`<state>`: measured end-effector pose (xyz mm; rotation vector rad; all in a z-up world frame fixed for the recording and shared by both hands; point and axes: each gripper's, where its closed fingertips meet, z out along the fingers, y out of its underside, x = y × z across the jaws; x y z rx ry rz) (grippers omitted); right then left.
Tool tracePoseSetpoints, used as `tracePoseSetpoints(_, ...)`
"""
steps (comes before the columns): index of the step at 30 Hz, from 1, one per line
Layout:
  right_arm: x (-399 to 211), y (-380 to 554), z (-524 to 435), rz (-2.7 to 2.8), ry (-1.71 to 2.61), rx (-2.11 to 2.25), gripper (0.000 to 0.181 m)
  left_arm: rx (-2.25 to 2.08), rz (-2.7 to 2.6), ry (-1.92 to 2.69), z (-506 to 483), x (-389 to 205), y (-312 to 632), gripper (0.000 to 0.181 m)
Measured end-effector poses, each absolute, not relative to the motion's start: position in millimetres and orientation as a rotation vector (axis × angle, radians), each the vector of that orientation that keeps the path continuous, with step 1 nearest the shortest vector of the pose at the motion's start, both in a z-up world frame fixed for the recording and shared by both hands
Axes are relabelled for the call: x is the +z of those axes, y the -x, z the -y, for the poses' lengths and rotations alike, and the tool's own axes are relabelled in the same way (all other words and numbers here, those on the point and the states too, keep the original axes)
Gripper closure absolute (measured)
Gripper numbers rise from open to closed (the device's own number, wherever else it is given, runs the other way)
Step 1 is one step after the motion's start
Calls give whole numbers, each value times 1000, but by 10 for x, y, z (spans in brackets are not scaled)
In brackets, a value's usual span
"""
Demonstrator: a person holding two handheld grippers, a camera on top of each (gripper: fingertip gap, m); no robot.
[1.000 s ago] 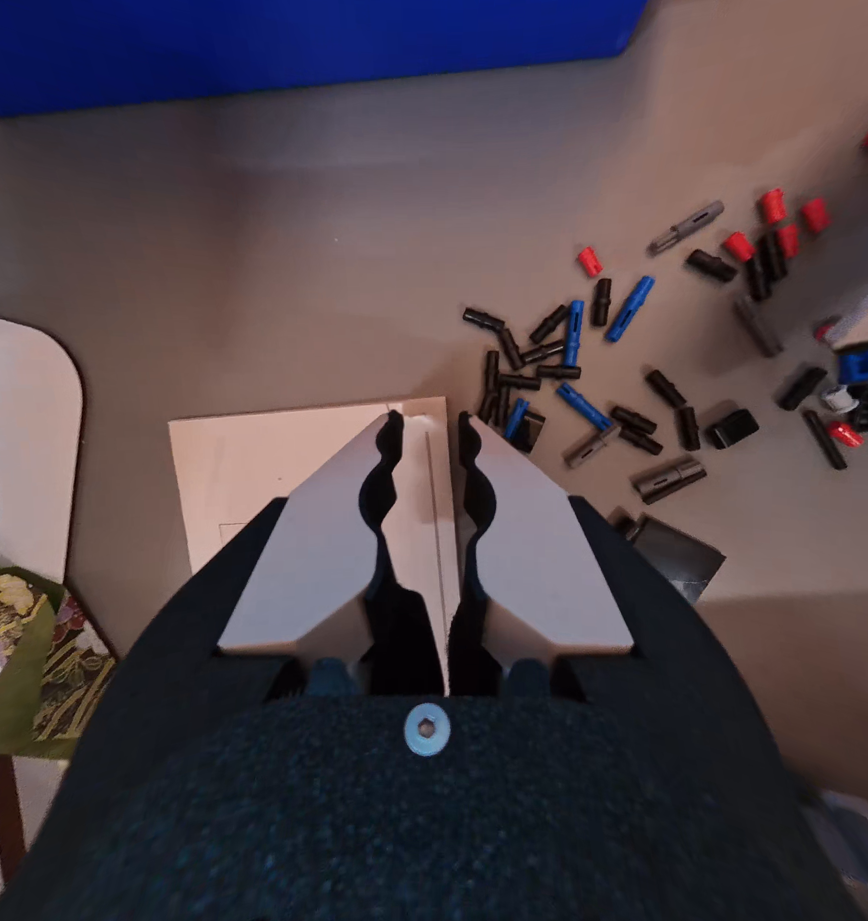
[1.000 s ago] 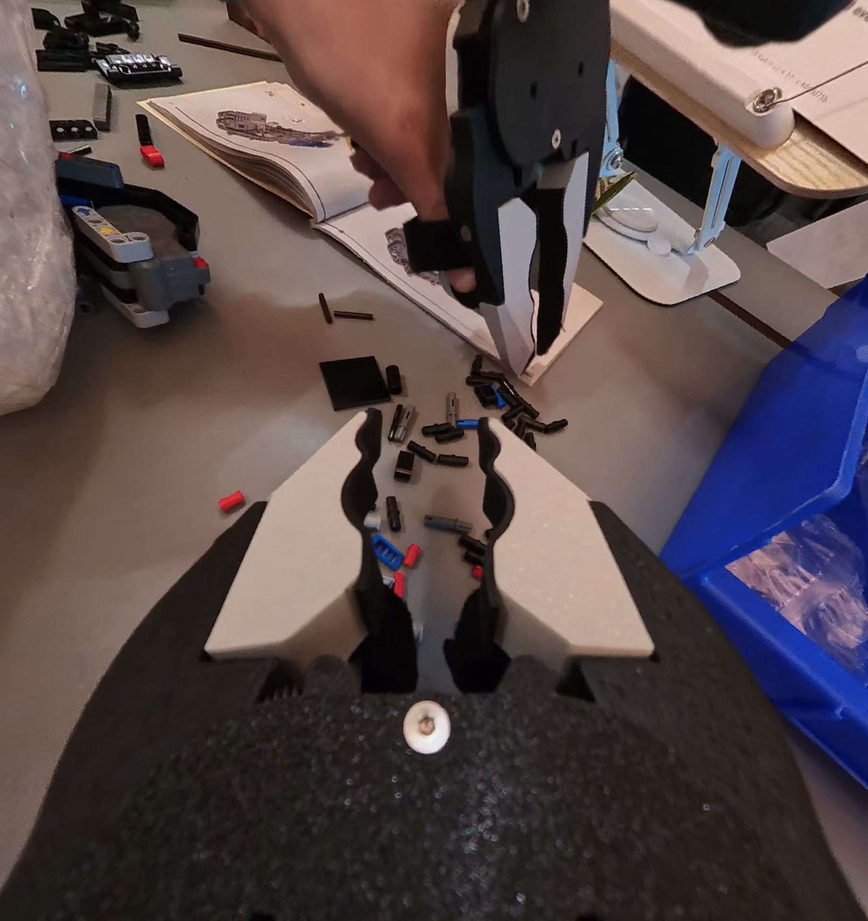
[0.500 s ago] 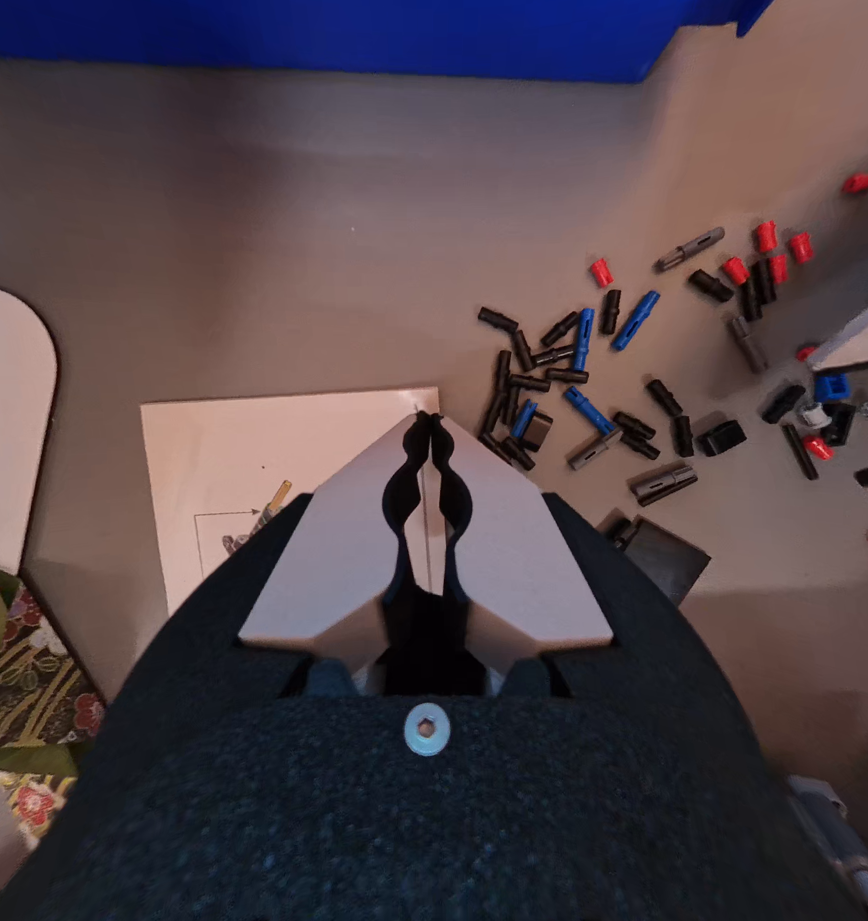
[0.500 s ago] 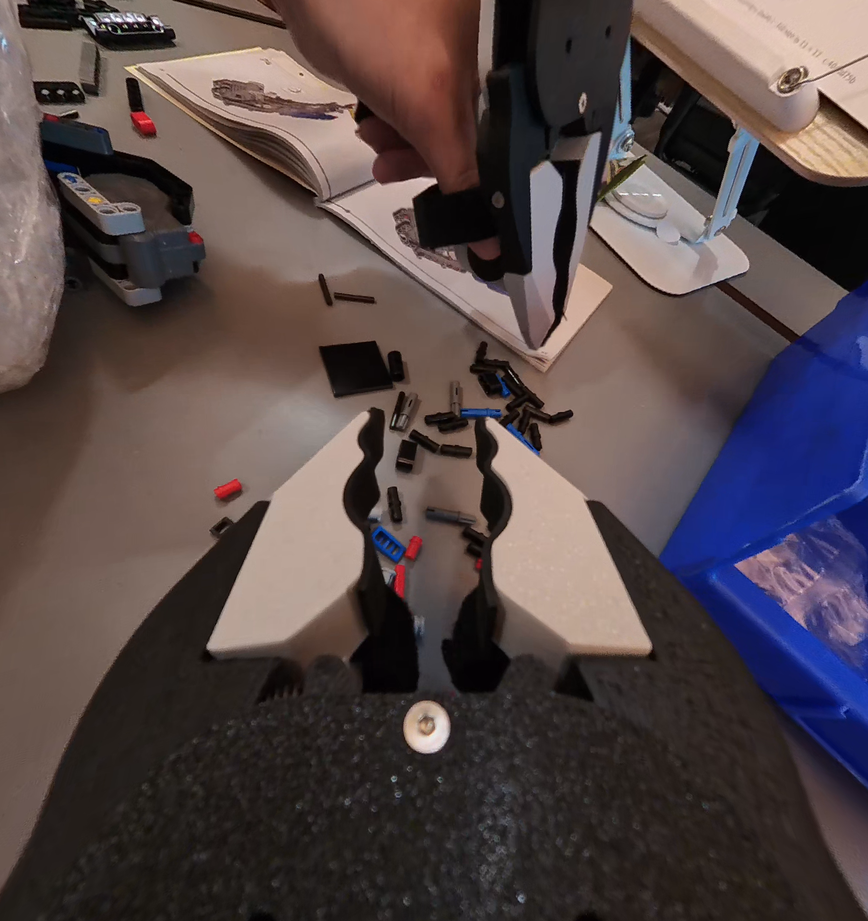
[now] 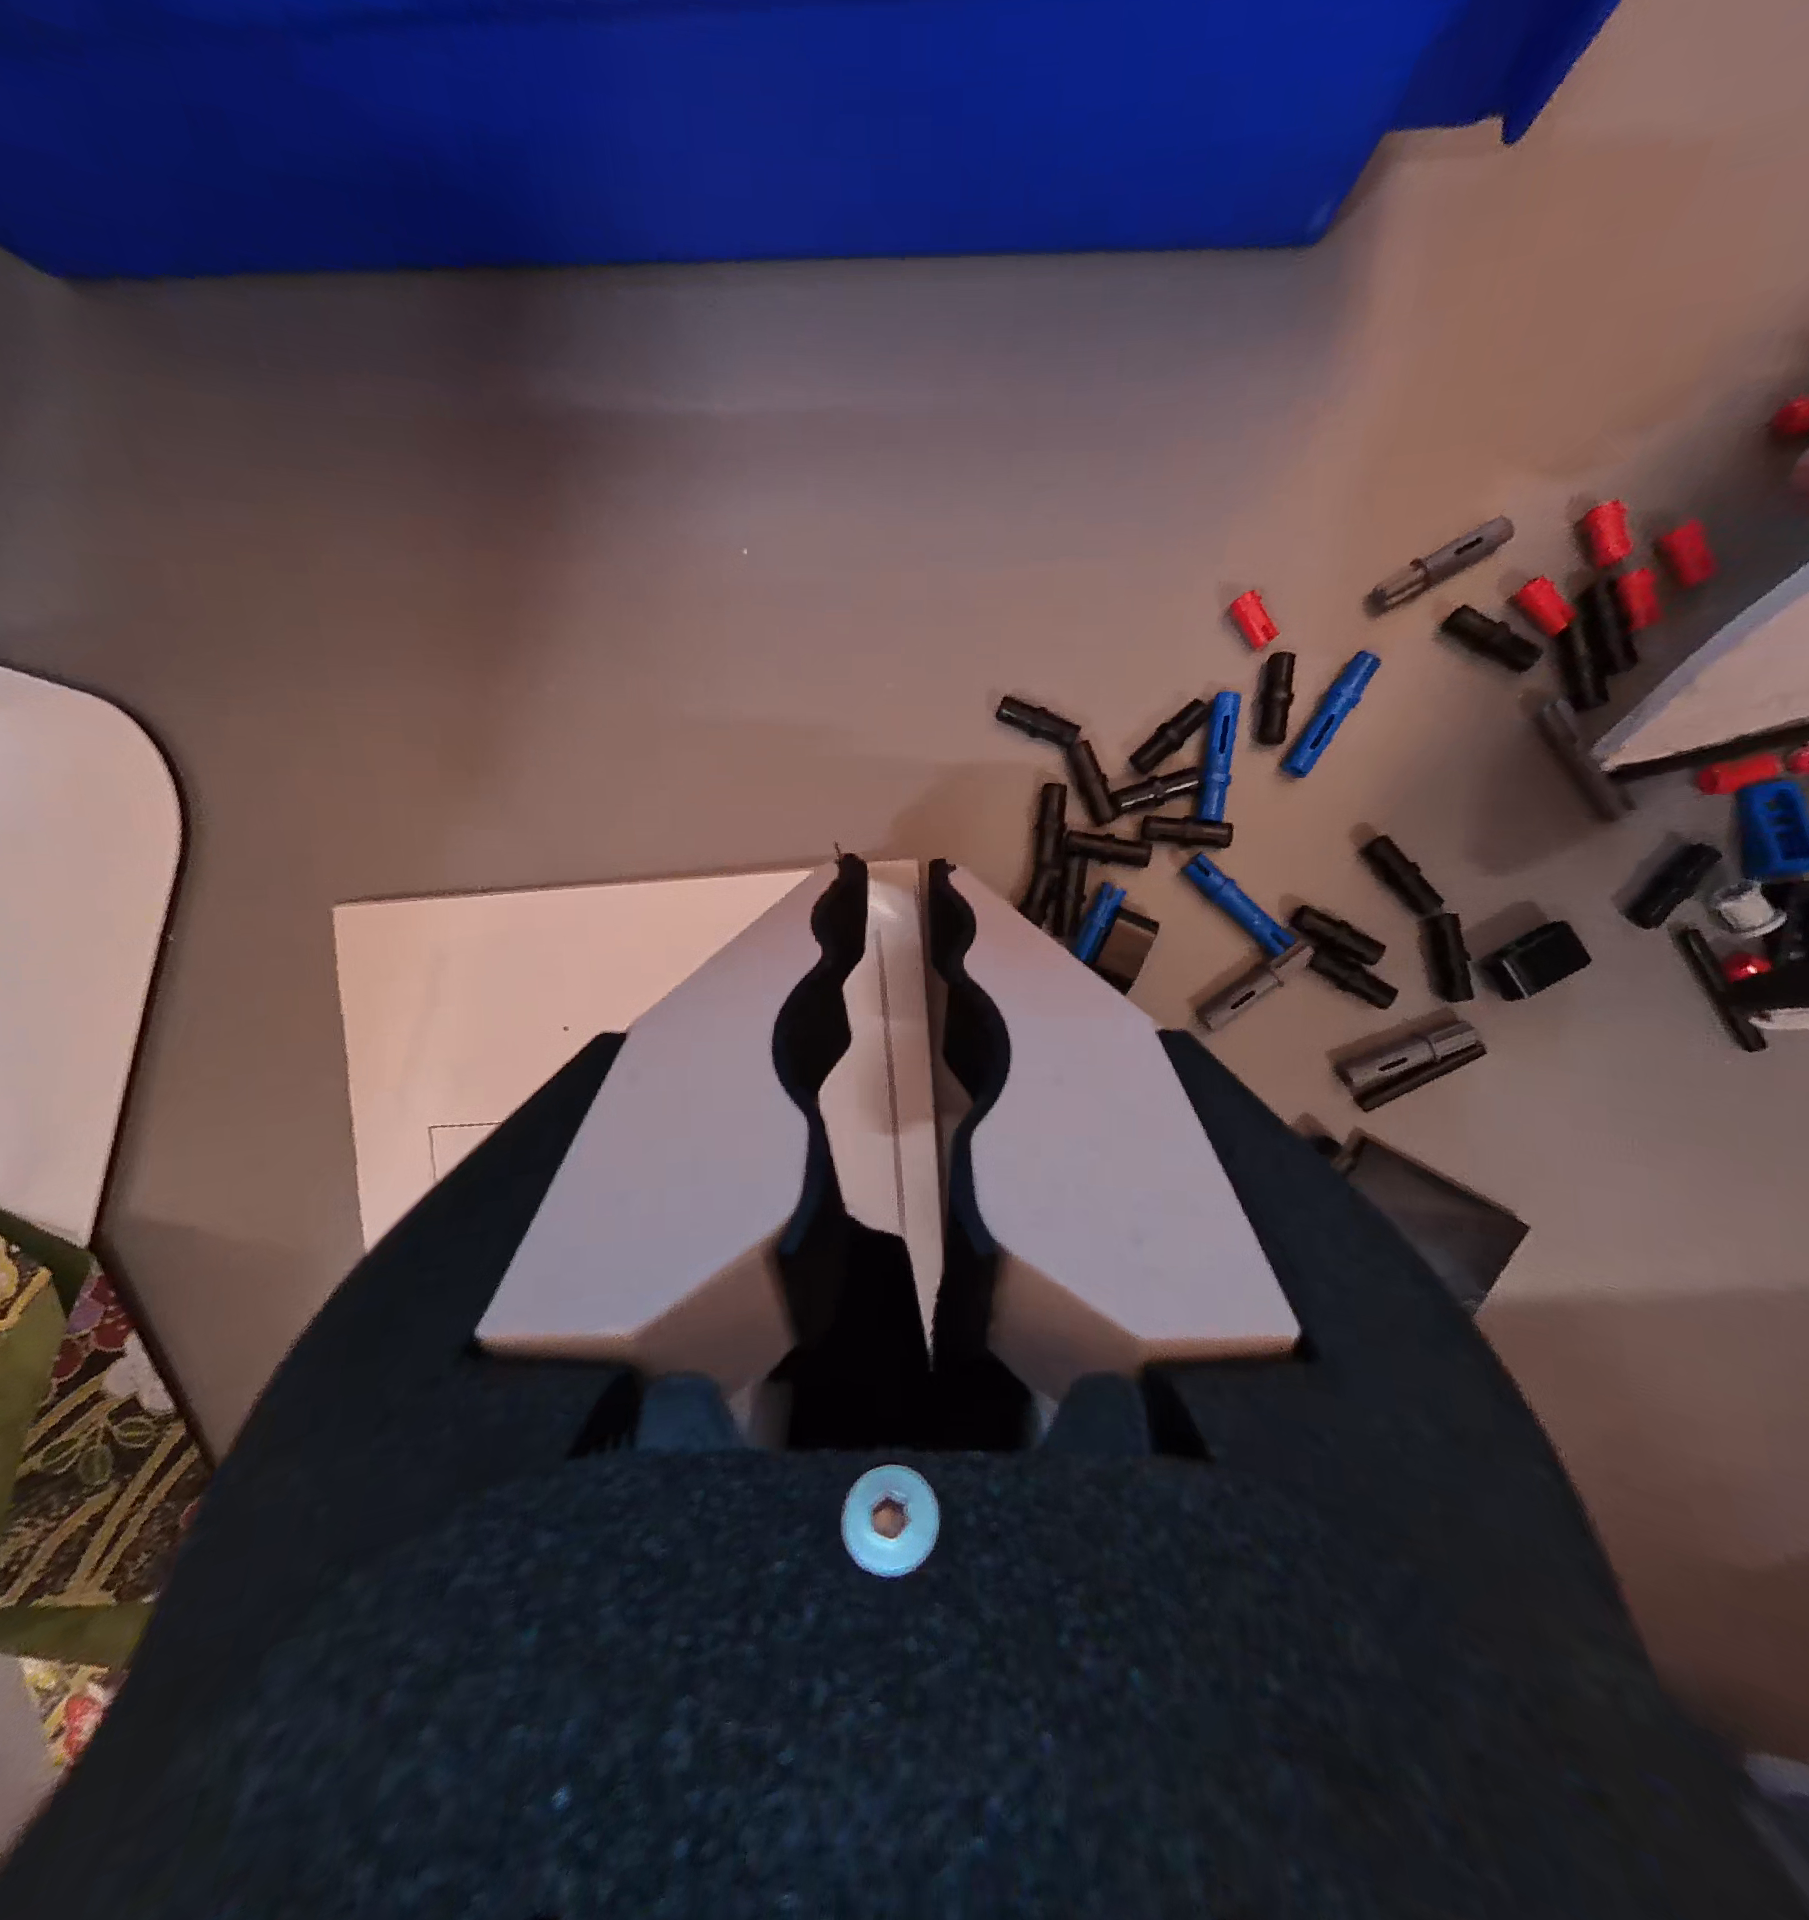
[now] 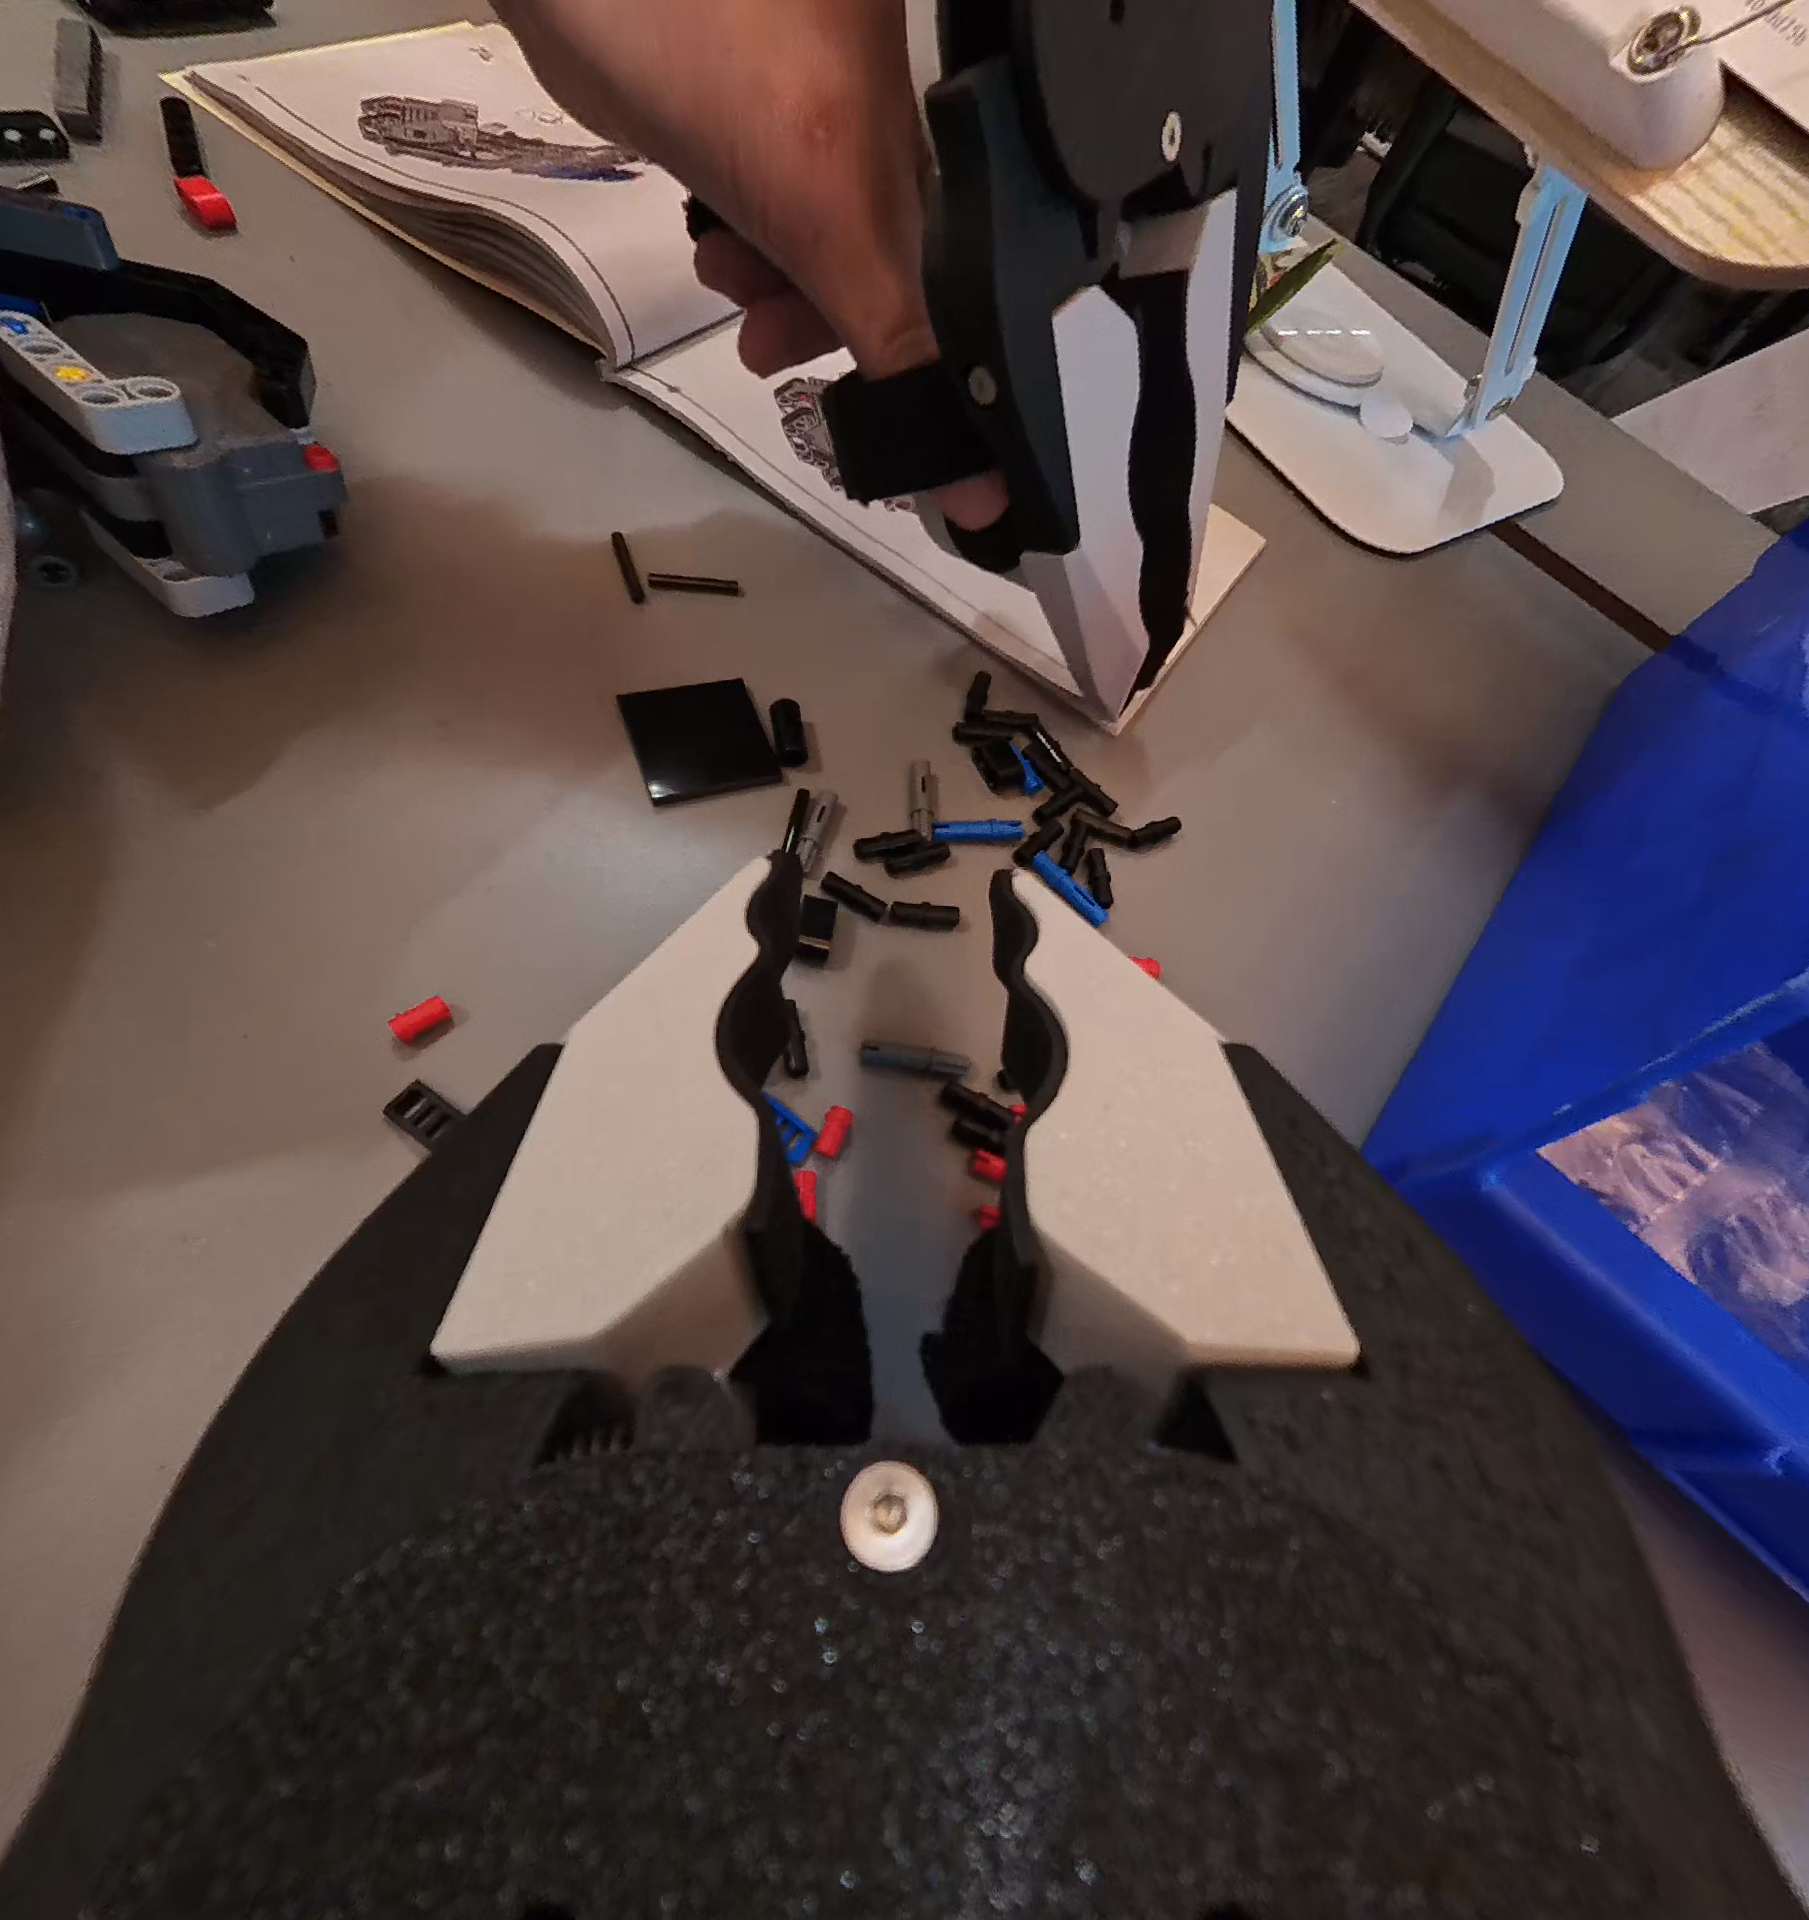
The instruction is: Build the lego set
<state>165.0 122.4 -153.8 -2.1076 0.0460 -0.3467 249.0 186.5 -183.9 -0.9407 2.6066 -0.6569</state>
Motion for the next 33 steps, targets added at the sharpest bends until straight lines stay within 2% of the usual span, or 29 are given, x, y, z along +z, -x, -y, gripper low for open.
tracePoseSetpoints(6, -1542, -1614, -1233, -26, 2111, -344, 144, -650, -2620, 944, -1873, -1889, -2476, 170)
tracePoseSetpoints(9, -1538, -1607, -1230, -22, 2109, -342, 145, -630, -2612, 930, -1888, -1903, -2485, 181)
tracePoseSetpoints(11, -1538, -1610, -1228, -24, 2109, -341, 145, -636, -2601, 926, -1892, -1884, -2495, 181)
tracePoseSetpoints(19, -1432, -1717, -1354, -104, 2089, -322, 144, -911, -2459, 1099, -2027, -1503, -2524, 181)
tracePoseSetpoints(20, -1396, -1739, -1415, -132, 2092, -293, 142, -967, -2432, 1133, -2057, -1429, -2515, 181)
tracePoseSetpoints(23, -1414, -1919, -1624, -206, 2185, -279, 121, -1086, -2350, 1253, -2178, -1280, -2474, 181)
tracePoseSetpoints(27, -1543, -2267, -1925, -272, 2269, -291, 117, -1149, -2283, 1311, -2277, -1229, -2355, 181)
tracePoseSetpoints(28, -1571, -2202, -2052, -251, 2279, -194, 107, -1158, -2278, 1308, -2292, -1222, -2313, 181)
tracePoseSetpoints(31, -1649, -2283, -2209, -281, 2319, -184, 109, -1159, -2233, 1313, -2383, -1189, -2242, 181)
tracePoseSetpoints(33, -1647, -2497, -2107, -310, 2341, -361, 119, -1090, -2227, 1282, -2474, -1217, -2212, 181)
